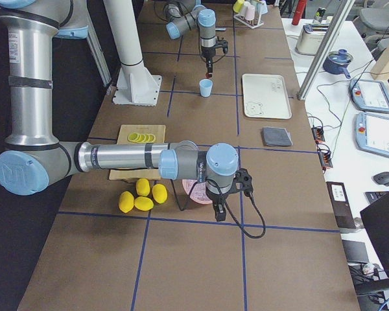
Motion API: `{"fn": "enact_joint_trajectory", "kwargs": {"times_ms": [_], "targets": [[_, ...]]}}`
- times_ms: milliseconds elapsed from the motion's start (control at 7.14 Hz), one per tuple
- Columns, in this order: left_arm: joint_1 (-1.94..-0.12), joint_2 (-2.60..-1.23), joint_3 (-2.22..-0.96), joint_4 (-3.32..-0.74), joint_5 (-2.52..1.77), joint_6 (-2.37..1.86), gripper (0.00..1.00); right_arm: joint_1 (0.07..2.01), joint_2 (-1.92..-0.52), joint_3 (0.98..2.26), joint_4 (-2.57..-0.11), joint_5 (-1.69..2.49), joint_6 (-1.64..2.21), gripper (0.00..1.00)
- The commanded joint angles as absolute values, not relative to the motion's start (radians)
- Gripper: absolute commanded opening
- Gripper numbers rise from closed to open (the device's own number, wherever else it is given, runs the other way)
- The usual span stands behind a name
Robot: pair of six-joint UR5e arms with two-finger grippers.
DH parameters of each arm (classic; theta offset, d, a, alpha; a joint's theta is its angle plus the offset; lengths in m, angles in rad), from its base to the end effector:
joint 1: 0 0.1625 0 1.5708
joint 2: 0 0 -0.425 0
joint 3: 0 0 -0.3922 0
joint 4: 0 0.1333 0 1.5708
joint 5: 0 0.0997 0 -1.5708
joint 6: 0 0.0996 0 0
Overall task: Mash ice and strawberries in cup
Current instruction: 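Open the left gripper to drop the strawberry into the cup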
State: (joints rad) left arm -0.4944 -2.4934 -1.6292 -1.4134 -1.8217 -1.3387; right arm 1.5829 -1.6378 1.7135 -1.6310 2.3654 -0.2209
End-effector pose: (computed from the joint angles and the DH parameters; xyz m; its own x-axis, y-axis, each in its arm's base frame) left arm 0.5607 -0.4256 0.0856 0.6510 -0.0978 -0.7527 0.1537 0.9881 0.0045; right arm 0.0678 -0.4626 0.6251 0.6863 -0.2216 0.6928 0.1417 0.9749 0.1714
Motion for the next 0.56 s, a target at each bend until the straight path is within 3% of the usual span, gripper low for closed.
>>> {"fn": "enact_joint_trajectory", "kwargs": {"times_ms": [0,280,420], "targets": [[-0.494,-2.487,-1.634,-1.414,-1.821,-1.338,1.0,1.583,-1.637,1.713,-1.632,2.365,-0.221,1.0],[-0.495,-2.468,-1.661,-1.405,-1.825,-1.327,1.0,1.582,-1.637,1.715,-1.631,2.365,-0.221,1.0],[-0.503,-2.382,-1.752,-1.398,-1.83,-1.245,1.0,1.583,-1.638,1.715,-1.631,2.365,-0.221,1.0]]}}
